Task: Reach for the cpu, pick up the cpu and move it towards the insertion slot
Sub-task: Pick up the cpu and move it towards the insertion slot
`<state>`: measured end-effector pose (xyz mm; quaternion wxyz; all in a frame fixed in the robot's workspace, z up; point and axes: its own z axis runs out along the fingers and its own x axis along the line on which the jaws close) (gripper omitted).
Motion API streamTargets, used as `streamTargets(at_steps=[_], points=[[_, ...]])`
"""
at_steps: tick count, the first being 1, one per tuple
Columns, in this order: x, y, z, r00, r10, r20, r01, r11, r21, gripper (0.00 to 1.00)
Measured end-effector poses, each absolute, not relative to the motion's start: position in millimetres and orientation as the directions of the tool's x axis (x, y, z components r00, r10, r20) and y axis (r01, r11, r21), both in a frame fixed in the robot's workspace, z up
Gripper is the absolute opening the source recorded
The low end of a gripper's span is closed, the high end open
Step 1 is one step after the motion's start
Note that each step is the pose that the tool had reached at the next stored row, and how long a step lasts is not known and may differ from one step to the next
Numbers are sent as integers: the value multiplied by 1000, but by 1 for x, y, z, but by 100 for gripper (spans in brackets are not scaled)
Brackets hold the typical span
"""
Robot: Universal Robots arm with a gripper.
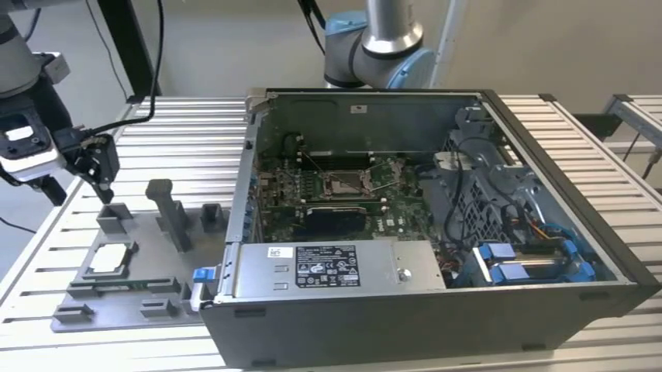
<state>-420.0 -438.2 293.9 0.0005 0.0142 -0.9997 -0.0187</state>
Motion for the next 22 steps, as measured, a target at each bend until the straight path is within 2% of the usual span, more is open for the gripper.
streamTargets(at_steps=[22], points=[[-420,-444,254,-1000,-28,1,-28,999,37,100]])
